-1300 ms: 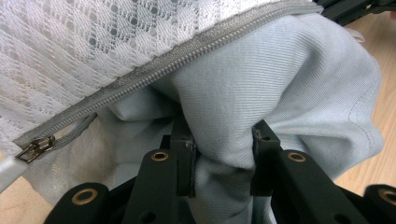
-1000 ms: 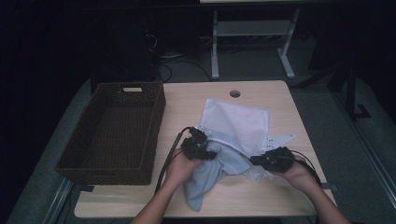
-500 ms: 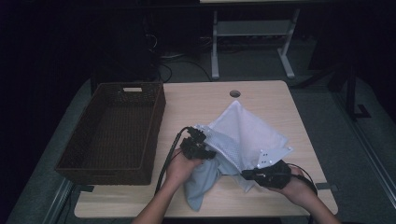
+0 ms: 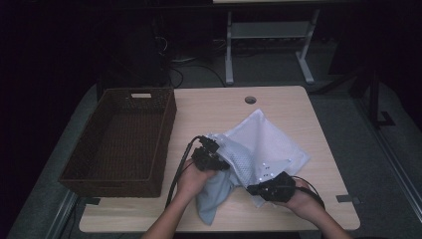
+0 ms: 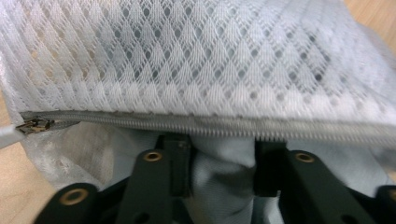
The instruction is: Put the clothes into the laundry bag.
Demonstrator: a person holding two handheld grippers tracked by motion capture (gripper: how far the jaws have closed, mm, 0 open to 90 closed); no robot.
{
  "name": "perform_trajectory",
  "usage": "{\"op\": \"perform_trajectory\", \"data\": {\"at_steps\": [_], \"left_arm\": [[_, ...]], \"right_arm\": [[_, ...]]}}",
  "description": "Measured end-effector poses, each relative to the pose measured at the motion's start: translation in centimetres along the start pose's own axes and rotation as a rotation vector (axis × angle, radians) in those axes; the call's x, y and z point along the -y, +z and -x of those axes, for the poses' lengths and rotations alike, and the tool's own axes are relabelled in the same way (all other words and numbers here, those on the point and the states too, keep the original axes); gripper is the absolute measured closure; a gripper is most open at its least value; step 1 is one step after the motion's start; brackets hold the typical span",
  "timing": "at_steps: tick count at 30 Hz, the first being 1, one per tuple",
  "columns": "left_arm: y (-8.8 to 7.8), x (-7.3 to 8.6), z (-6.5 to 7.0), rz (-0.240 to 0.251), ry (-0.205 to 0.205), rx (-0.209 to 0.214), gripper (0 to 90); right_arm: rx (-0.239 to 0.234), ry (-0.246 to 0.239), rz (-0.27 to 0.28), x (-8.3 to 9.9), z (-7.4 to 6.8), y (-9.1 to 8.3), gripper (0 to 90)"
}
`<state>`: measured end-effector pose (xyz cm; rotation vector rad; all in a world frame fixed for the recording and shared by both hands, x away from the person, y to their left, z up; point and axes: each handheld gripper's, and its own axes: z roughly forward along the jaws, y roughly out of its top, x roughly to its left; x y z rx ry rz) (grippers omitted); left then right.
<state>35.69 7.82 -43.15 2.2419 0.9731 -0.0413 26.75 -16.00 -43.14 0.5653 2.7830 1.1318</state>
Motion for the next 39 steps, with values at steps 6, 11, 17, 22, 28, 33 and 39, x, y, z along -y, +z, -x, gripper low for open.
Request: {"op": "perform_trajectory", "data": {"at_steps": [6,11,17,22,28,33,39], "left_arm": [[-1.9,0.3,0.3,0.033,0.034,0.021,44.5],[-4.0,1.4,0.6,0.047,0.083,0.025,36.8],[-4.2,2.9,0.9,-0.008,0.143,0.005,28.3],[-2.3,3.2,1.1,-0.07,0.155,0.021,25.0],[-0.9,3.5,1.8,-0.096,0.177,0.006,19.3],[0.0,3.6,2.8,-0.116,0.222,-0.066,16.8],[-0.2,3.7,2.7,-0.084,0.23,-0.148,65.4]], "right_arm": [[0.018,0.028,-0.005,0.4,0.7,0.1,86.9],[0.036,0.04,-0.011,0.4,1.2,0.3,86.9],[0.061,0.05,-0.017,0.0,2.1,0.7,86.9],[0.078,0.065,-0.016,-0.3,3.2,1.0,87.0],[0.093,0.083,-0.003,-1.0,5.0,1.5,86.9],[0.089,0.086,0.002,-1.1,5.3,1.5,86.9],[0.082,0.084,0.028,-1.0,5.1,0.8,86.8]]}}
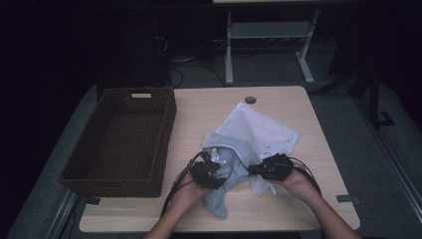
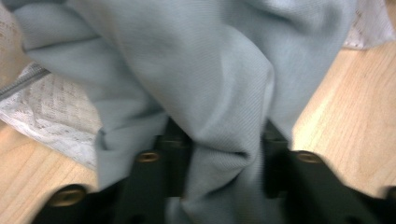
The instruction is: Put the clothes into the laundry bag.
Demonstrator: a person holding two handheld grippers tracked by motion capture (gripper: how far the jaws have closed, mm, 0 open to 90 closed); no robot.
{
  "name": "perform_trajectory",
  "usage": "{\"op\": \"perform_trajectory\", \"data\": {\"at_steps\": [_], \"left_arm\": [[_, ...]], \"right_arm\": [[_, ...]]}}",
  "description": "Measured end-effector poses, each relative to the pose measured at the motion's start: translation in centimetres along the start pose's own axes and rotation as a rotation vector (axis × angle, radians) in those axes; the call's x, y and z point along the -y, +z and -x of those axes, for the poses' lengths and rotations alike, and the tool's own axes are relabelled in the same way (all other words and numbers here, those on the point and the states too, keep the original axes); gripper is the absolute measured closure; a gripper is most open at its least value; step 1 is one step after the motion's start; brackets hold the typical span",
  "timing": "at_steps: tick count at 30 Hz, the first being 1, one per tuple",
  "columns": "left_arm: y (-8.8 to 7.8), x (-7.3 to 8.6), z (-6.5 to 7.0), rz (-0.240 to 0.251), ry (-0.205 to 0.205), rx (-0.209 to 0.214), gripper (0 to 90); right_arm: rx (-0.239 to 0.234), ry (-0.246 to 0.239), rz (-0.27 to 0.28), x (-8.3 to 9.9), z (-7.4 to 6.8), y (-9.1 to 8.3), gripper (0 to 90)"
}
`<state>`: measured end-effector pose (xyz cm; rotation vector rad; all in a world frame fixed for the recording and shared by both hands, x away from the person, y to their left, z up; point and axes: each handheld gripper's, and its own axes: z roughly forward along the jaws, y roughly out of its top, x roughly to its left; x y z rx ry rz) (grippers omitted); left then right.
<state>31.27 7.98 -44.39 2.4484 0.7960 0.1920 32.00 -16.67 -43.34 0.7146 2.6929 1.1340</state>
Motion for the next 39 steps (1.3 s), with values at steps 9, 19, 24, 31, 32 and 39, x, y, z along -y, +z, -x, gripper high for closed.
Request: {"op": "perform_trajectory", "data": {"at_steps": [9,19,24,31,32,39], "left_arm": [[-1.6,0.1,-1.1,0.115,-0.123,0.044,78.0],[-3.6,-0.4,-1.7,0.226,-0.185,0.057,78.9],[-3.4,-0.1,-2.0,0.229,-0.201,0.06,78.8],[-3.3,-0.1,-1.9,0.231,-0.205,0.058,78.7],[-3.3,-0.1,-1.9,0.23,-0.204,0.057,78.7],[-3.2,0.1,-1.9,0.224,-0.21,0.053,78.7]], "right_arm": [[0.006,0.007,0.032,0.3,0.1,-1.4,86.1],[0.034,0.011,0.053,0.7,0.1,-3.0,83.9],[0.07,0.025,0.015,1.6,0.6,-2.9,76.3],[0.099,0.009,-0.036,2.2,0.4,-2.3,69.9],[0.108,-0.002,-0.046,2.2,0.3,-2.2,70.3],[0.2,-0.083,-0.038,1.9,-1.2,-2.8,59.4]]}}
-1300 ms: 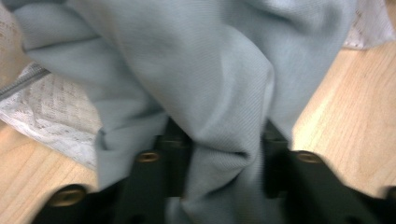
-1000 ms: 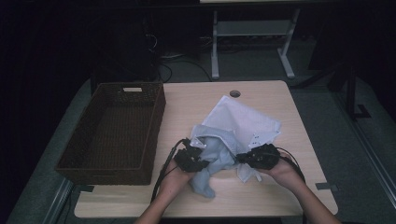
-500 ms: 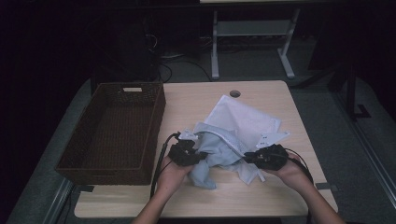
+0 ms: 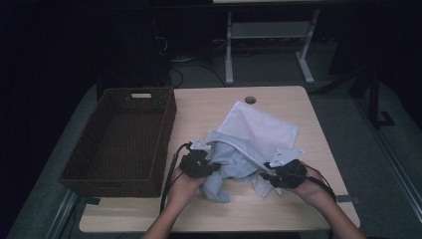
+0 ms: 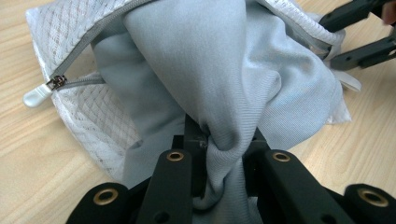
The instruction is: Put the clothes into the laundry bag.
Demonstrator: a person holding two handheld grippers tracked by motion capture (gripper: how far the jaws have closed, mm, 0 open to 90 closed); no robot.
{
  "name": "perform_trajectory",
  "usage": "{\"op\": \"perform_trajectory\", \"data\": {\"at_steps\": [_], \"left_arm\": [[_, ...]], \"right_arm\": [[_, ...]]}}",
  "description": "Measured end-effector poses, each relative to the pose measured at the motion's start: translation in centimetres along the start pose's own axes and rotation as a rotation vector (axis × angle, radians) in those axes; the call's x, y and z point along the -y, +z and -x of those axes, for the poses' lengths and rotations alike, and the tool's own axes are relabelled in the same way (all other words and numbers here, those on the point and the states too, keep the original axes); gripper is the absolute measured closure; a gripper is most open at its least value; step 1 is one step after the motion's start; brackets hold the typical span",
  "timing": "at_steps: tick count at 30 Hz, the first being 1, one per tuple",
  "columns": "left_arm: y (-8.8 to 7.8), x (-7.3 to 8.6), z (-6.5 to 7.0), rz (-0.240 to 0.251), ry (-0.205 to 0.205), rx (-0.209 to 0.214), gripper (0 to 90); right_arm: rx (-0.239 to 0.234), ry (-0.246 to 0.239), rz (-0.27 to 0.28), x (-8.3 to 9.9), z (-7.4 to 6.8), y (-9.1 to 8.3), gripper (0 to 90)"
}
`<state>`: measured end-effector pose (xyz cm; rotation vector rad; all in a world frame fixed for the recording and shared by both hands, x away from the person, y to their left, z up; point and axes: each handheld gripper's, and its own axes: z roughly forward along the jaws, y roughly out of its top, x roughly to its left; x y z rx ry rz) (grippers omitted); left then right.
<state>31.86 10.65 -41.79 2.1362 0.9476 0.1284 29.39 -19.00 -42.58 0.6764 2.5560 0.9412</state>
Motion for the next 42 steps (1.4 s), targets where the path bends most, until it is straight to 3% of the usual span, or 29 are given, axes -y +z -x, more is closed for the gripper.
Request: {"op": "perform_trajectory", "data": {"at_steps": [3,6,14,16,18,20,23,26,27,28,31,34,37,42], "left_arm": [[0.1,0.0,0.1,-0.003,0.001,-0.002,78.6],[0.1,0.0,0.1,-0.004,0.002,-0.003,78.6],[0.3,0.1,0.3,-0.012,0.007,0.001,78.6],[0.4,0.1,0.4,-0.011,0.008,0.0,78.6],[0.5,0.0,0.4,-0.015,0.012,0.002,78.6],[0.5,0.1,0.5,-0.015,0.014,0.002,78.6],[0.5,0.0,0.5,-0.014,0.016,-0.003,78.6],[0.4,0.0,0.4,-0.014,0.015,-0.002,78.6],[0.4,0.1,0.4,-0.016,0.014,-0.002,78.6],[0.4,0.1,0.4,-0.017,0.016,-0.003,78.6],[0.5,0.1,0.4,-0.018,0.017,-0.002,78.6],[0.5,0.1,0.5,-0.018,0.017,-0.003,78.6],[0.5,0.1,0.5,-0.015,0.017,-0.006,78.6],[0.0,-0.2,0.5,0.015,0.002,-0.005,78.6]], "right_arm": [[-0.002,0.001,0.063,-0.9,-0.3,-0.6,61.1],[-0.009,-0.001,0.093,-1.5,-0.5,-0.6,63.5],[0.008,0.01,0.039,-1.7,0.1,2.1,73.2],[0.011,0.008,0.026,-1.6,0.1,2.6,71.6],[0.009,0.01,0.021,-1.6,0.1,2.9,75.6],[0.015,0.015,0.013,-1.5,0.1,3.2,86.4],[-0.01,0.028,0.019,-1.4,0.4,3.1,88.6],[-0.019,0.04,0.042,-1.4,0.5,2.5,87.7],[-0.006,0.039,0.055,-1.4,0.6,2.3,84.3],[0.012,0.045,0.069,-1.4,0.7,2.0,74.9],[0.034,0.06,0.082,-1.3,1.0,1.9,63.9],[-0.002,0.06,0.061,-1.4,1.0,2.6,62.8],[0.01,0.05,0.039,-1.4,0.8,3.2,81.2],[-0.043,0.08,0.089,-1.6,1.0,2.0,85.6]]}}
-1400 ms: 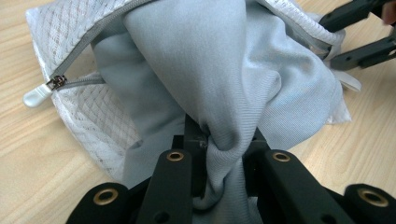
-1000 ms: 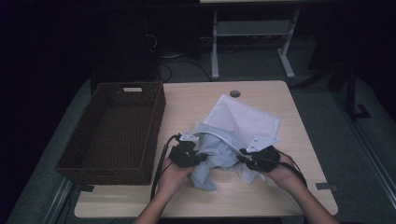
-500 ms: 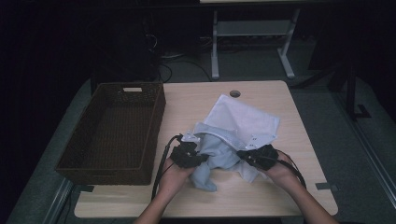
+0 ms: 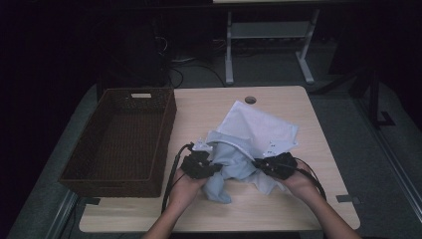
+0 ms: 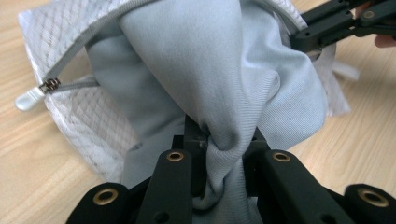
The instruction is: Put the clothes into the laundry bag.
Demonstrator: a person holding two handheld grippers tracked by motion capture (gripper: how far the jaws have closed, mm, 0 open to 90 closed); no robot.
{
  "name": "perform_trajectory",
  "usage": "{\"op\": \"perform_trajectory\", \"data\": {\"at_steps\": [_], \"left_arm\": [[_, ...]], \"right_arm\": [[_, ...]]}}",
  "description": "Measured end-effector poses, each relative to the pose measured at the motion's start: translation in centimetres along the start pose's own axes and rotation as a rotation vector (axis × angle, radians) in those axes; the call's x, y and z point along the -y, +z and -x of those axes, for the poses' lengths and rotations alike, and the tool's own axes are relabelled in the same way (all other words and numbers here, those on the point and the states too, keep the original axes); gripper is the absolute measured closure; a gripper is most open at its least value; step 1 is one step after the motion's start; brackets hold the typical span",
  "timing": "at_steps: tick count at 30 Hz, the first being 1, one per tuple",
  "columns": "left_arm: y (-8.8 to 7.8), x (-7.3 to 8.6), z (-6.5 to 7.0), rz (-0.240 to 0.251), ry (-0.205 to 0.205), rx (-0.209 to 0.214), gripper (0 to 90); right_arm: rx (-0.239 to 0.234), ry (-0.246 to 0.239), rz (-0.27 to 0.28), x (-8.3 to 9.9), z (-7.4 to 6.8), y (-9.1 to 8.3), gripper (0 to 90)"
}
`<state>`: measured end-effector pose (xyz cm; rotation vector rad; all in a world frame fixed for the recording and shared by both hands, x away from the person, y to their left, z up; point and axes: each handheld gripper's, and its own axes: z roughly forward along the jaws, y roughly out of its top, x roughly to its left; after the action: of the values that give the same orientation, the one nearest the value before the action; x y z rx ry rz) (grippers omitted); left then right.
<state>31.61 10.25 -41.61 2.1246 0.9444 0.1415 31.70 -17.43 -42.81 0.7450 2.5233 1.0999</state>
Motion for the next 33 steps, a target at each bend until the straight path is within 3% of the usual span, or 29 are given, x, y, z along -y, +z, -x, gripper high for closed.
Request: {"op": "perform_trajectory", "data": {"at_steps": [8,18,24,29,33], "left_arm": [[-1.0,-1.6,0.2,0.069,-0.017,-0.031,78.8],[2.2,-2.8,2.0,0.048,0.003,-0.12,78.7],[3.9,-2.5,2.8,0.045,0.019,-0.072,75.7],[4.7,-1.7,2.7,-0.003,0.058,0.011,58.7],[3.9,-1.4,2.5,-0.027,0.09,0.039,41.0]], "right_arm": [[-0.087,0.038,0.07,-0.5,-0.2,-1.6,86.0],[-0.185,0.011,0.182,-2.8,-1.6,-3.3,86.5],[-0.184,-0.005,0.146,-2.6,-1.9,-2.8,86.5],[-0.188,0.009,0.082,-1.5,-1.7,-2.0,86.5],[-0.188,0.008,0.057,-0.9,-1.6,-1.5,86.5]]}}
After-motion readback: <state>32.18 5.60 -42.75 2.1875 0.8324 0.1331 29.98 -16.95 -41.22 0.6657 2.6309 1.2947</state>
